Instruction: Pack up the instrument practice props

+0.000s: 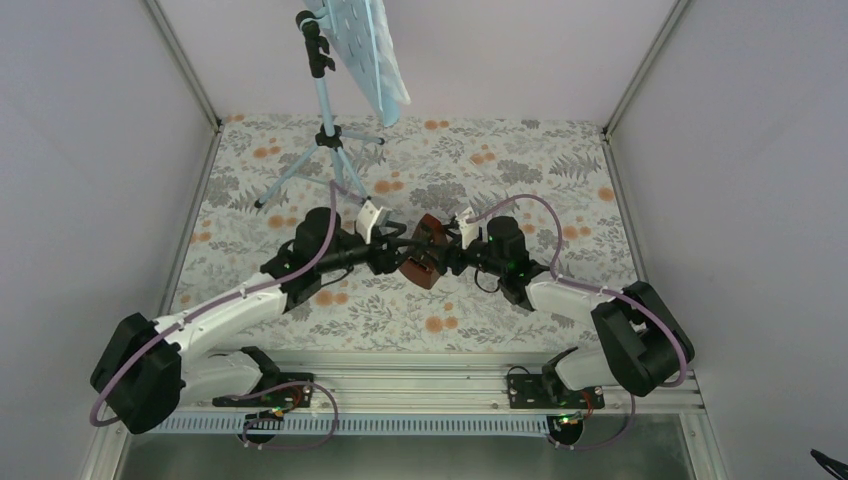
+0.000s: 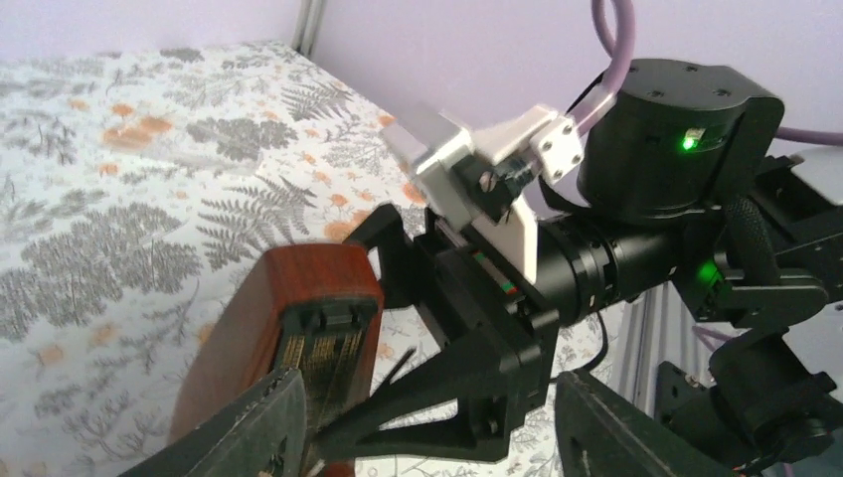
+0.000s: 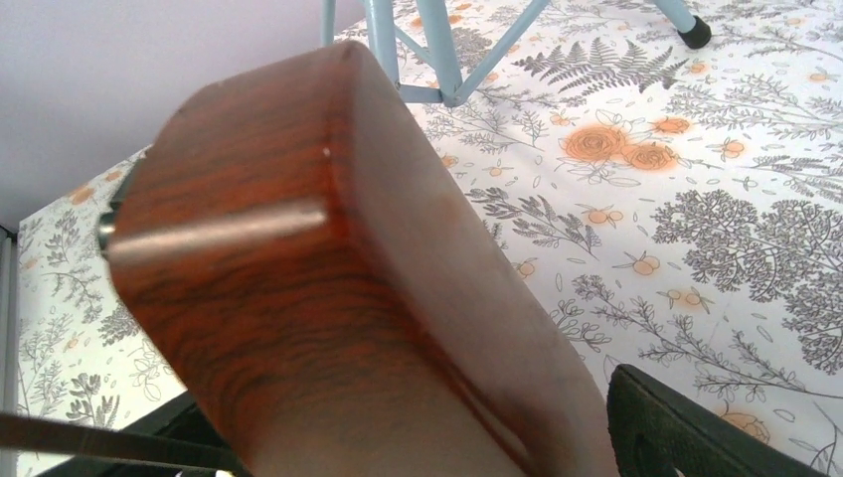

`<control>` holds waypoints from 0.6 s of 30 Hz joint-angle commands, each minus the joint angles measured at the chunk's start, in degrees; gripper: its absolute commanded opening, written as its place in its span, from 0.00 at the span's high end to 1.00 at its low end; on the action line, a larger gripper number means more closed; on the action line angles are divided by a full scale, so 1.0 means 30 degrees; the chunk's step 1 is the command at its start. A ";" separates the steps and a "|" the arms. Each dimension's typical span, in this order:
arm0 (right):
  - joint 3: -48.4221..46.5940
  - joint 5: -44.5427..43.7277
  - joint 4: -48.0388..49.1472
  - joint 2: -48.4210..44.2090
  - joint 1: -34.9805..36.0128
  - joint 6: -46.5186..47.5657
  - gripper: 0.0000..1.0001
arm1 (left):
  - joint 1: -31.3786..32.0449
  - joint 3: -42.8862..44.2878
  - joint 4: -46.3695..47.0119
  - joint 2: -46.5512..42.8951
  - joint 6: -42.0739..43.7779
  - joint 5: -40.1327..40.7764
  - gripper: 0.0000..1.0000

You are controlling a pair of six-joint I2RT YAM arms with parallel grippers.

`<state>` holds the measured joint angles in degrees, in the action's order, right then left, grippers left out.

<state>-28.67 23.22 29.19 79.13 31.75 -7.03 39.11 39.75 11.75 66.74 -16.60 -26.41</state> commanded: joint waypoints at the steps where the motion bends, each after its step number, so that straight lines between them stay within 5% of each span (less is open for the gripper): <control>1: -0.0501 -0.0154 -0.0077 0.0095 -0.0213 0.1084 0.14 | 0.0089 -0.2527 0.4847 -0.0463 -0.0438 0.0861 0.33; 10: -0.0752 -0.0202 0.0438 0.0545 -0.0239 0.2366 0.10 | 0.0087 -0.5967 0.9372 0.1179 0.2384 0.0758 0.23; 18: -0.0892 -0.0380 0.0365 0.0505 -0.0271 0.2777 0.15 | 0.0196 -0.6209 1.1142 0.3619 0.3592 0.1419 0.18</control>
<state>-29.69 23.27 29.32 80.23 31.73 -0.71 39.20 21.39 38.06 74.83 -9.37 -23.03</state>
